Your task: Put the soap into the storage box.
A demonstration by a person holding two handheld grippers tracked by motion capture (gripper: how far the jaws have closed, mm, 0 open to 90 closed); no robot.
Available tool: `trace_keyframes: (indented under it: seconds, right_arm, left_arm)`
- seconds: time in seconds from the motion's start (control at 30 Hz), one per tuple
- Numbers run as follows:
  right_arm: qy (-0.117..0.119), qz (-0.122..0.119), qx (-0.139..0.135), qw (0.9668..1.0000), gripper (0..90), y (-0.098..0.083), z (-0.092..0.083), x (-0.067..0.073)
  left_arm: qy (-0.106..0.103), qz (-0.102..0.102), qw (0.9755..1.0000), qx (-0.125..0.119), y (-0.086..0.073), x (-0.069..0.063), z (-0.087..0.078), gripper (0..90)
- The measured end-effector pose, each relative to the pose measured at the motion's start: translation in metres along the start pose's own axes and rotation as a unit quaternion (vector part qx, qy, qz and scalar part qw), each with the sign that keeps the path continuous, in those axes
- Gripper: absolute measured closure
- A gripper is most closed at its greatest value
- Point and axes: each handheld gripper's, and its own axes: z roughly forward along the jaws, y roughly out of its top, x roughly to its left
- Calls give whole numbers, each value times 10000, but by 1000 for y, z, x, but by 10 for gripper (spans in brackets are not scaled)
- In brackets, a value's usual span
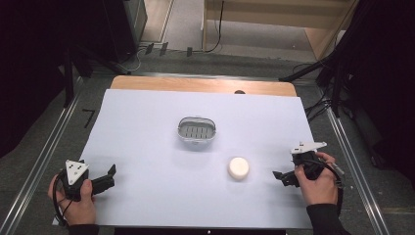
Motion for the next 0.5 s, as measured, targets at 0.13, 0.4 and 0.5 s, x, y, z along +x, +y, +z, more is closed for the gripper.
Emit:
trace_keyframes:
  seconds: [0.13, 0.4, 0.5]
  right_arm:
    - [67, -88, 56, 9999, 17, 5, 5, 4]
    - [198, -189, 140, 9995, 12, 15, 13, 12]
    - [236, -261, 167, 9992, 7, 19, 17, 15]
  left_arm:
    - [-11, -18, 10000, -7, 0, 0, 0, 1]
    - [-25, -4, 10000, -5, 0, 0, 0, 1]
    - [-21, 0, 10000, -7, 0, 0, 0, 1]
